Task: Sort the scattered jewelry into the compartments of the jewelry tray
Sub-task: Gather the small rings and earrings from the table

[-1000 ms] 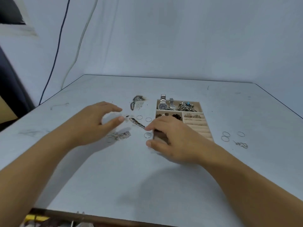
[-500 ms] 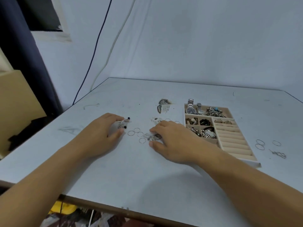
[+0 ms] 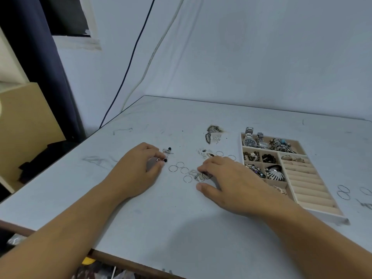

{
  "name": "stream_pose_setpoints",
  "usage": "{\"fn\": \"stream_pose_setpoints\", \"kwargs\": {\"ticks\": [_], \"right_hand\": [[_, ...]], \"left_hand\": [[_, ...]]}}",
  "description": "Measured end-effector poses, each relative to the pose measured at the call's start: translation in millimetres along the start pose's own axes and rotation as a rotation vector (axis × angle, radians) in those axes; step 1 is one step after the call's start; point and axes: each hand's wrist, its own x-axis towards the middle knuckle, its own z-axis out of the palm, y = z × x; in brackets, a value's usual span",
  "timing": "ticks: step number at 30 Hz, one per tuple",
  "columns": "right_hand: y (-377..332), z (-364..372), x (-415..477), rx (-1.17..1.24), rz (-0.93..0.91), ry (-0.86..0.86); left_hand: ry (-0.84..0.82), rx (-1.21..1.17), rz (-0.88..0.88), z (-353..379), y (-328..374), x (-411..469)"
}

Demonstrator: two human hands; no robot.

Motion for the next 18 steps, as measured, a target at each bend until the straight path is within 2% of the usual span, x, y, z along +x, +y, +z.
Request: {"fn": "stream_pose_setpoints", "kwargs": {"ticks": [10, 18], "right_hand": [[1.5, -2.2, 0.8, 0.062, 0.008, -0.024], [-5.3, -17.3, 56.8, 0.098, -0.027, -0.077]], "left_hand": [[0.097, 0.072, 0.012, 3.8, 9.0, 1.9], [0.225, -0.145, -0.154, -6.4, 1.7, 0.0]]}}
